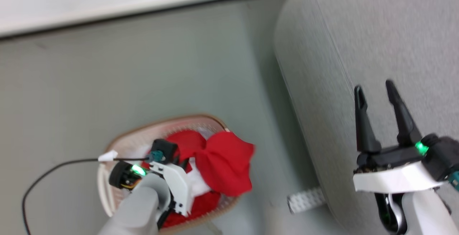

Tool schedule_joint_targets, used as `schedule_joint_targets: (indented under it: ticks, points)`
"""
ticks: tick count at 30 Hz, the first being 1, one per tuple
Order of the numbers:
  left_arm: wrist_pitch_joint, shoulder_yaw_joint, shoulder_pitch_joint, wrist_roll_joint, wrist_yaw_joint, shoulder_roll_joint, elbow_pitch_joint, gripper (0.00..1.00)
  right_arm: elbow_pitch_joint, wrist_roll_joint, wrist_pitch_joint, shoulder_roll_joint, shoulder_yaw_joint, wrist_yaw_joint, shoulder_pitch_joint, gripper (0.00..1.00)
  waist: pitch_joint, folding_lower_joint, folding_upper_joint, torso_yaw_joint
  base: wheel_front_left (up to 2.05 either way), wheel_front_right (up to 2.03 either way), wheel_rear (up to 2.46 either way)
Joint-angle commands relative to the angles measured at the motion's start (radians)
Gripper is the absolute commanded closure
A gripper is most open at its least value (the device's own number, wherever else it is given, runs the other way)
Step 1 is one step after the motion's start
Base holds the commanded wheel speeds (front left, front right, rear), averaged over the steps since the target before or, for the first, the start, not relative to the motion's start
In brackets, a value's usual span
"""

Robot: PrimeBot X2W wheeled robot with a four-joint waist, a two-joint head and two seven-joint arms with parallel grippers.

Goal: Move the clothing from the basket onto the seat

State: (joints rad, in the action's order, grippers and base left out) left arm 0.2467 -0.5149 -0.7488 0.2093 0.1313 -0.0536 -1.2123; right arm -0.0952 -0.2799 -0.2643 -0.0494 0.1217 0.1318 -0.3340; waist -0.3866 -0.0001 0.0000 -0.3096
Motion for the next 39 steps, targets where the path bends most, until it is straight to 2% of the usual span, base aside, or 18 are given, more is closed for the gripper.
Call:
schedule_joint_targets:
  ticks: [1, 7, 14, 23, 39]
  points:
    - [0.004, -0.005, 0.021, 0.010, -0.002, 0.000, 0.006, 1.00, -0.004, 0.010, 0.000, -0.002, -0.003, -0.002, 0.017, 0.00, 0.098, 0.0001, 0.0000, 0.072, 0.00, 0.00, 0.00]
    - [0.017, -0.085, 0.072, 0.107, -0.002, 0.002, 0.118, 1.00, -0.024, -0.006, 0.000, -0.004, 0.001, -0.002, 0.078, 0.00, 0.205, 0.0001, 0.0000, 0.138, 0.00, 0.00, 0.00]
    - [0.018, -0.119, 0.114, 0.186, -0.002, -0.006, 0.275, 1.00, -0.039, -0.017, 0.000, -0.003, 0.008, -0.002, 0.142, 0.00, 0.302, 0.0001, 0.0000, 0.205, 0.00, 0.00, 0.00]
    - [0.018, -0.064, 0.150, 0.217, -0.008, -0.048, 0.519, 1.00, -0.050, -0.031, 0.000, -0.003, 0.051, -0.002, 0.187, 0.00, 0.382, 0.0001, 0.0000, 0.264, 0.00, 0.00, 0.00]
    - [-0.040, 0.015, 0.151, 0.249, -0.088, -0.118, 0.872, 1.00, -0.061, -0.046, 0.000, -0.002, 0.153, -0.002, 0.189, 0.00, 0.390, 0.0001, 0.0000, 0.287, 0.00, 0.00, 0.00]
